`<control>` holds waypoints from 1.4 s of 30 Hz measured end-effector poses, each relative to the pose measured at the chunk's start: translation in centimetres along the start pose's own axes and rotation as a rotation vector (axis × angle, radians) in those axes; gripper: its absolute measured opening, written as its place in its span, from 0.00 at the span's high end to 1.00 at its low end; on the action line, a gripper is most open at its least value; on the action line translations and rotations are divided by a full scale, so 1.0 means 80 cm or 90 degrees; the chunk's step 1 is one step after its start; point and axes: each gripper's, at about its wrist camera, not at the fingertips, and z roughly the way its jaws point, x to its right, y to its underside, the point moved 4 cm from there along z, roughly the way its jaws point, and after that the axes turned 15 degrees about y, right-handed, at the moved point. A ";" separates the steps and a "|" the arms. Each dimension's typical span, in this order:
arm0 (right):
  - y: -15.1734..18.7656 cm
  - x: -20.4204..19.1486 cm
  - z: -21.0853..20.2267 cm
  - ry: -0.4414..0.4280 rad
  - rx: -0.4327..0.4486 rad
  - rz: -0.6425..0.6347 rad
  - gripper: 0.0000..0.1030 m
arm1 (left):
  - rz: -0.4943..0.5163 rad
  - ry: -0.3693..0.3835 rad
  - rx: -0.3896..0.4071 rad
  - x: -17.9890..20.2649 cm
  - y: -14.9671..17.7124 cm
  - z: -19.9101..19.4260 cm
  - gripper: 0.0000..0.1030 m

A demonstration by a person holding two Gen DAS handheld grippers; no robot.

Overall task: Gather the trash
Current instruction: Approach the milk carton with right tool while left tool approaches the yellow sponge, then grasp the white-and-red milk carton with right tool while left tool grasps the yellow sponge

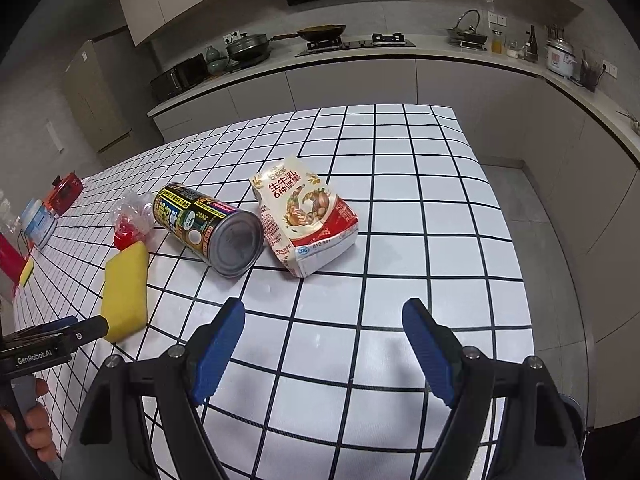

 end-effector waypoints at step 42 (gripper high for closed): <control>-0.056 -0.039 0.097 -0.023 -0.020 -0.132 0.35 | 0.002 -0.030 0.042 -0.006 -0.052 0.011 0.17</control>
